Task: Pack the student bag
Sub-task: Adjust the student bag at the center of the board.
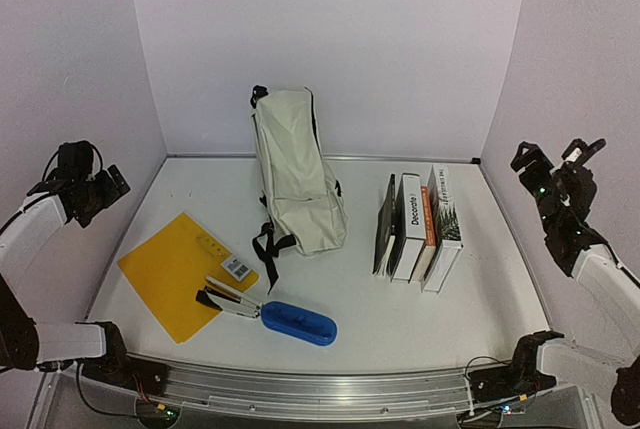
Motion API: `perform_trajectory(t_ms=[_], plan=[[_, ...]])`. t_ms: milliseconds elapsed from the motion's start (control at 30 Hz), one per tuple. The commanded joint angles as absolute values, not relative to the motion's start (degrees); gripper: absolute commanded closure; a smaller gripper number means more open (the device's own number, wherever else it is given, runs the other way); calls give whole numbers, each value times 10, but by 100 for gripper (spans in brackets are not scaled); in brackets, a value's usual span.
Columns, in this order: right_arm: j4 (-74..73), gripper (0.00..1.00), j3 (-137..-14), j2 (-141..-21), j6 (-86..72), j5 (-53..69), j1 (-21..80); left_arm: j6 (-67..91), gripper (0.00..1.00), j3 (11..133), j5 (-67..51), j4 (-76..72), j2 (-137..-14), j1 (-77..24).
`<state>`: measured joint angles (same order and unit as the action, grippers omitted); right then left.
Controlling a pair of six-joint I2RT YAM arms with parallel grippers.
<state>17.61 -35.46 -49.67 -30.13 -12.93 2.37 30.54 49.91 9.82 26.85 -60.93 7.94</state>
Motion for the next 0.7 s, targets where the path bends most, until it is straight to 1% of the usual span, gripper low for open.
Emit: perform_trajectory(t_ms=[0, 133, 233, 300, 400, 433, 567, 667], plan=[[171, 2, -388, -508, -329, -168, 24, 322, 0, 550, 120, 299, -620, 82], [168, 2, -404, -512, -335, -146, 24, 304, 0, 615, 108, 356, -666, 82], [157, 2, -430, -528, -309, -97, 24, 275, 0, 650, 50, 372, -685, 80], [143, 2, -449, -535, -293, -62, 24, 270, 0, 656, 32, 366, -681, 59], [106, 2, -487, -548, -275, -13, 24, 266, 0, 663, 66, 352, -682, -28], [80, 2, -509, -557, -267, -2, 25, 268, 0, 668, 60, 346, -689, -55], [-27, 2, -603, -608, -240, 50, 30, 282, 0, 688, -24, 302, -732, -137], [-59, 3, -636, -635, -231, 73, 61, 274, 0, 705, -56, 254, -758, -208]])
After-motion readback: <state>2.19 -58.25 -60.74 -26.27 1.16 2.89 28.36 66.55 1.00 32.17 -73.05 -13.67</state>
